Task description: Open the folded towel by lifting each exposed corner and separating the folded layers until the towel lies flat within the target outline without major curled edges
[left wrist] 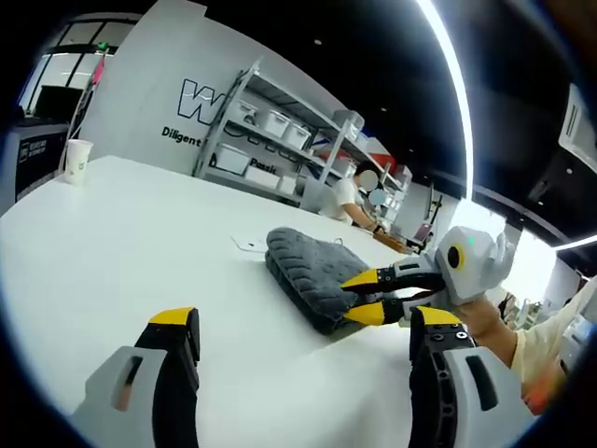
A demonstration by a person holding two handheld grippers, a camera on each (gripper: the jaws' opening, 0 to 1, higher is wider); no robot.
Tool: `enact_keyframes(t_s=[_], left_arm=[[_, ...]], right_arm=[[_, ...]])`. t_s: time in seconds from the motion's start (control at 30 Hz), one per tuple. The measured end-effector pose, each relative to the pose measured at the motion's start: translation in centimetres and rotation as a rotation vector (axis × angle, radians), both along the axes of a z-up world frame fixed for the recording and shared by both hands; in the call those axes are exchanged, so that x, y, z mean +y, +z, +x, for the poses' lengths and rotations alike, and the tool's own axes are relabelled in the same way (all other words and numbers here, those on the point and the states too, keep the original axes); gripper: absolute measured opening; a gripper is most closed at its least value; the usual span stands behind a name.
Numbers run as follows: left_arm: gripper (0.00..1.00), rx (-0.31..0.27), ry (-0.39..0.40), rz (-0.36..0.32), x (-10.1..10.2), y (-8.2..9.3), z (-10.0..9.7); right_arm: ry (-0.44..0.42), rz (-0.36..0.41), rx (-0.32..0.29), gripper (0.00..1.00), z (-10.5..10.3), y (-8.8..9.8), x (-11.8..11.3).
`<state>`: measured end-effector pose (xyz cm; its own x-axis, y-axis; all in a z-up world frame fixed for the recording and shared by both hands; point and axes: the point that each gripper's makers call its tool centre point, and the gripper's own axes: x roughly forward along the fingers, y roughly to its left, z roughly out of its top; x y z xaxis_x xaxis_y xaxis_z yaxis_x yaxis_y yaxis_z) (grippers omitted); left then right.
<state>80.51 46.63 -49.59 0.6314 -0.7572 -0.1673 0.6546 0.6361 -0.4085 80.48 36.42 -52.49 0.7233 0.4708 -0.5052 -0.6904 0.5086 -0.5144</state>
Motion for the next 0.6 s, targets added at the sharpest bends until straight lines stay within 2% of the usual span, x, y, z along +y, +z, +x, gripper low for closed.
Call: enact_keyframes(t_s=[0.13,0.33,0.5,0.6], left_arm=[[0.92,0.000,0.001,-0.003,0.0,0.1,0.0],[0.91,0.007,0.003,-0.002,0.1,-0.1,0.0],[0.91,0.013,0.012,0.001,0.2,-0.2,0.0],[0.92,0.007,0.010,0.000,0.2,-0.1,0.0]], right_arm=[[-0.006,0.027,0.009,0.02,0.2,0.2,-0.3],[-0.007,0.101,0.031,0.01,0.2,1.0,-0.4],[-0.015,0.220,0.031,0.01,0.4,3.0,-1.0],[-0.029,0.249,0.025,0.01,0.4,4.2,-2.0]])
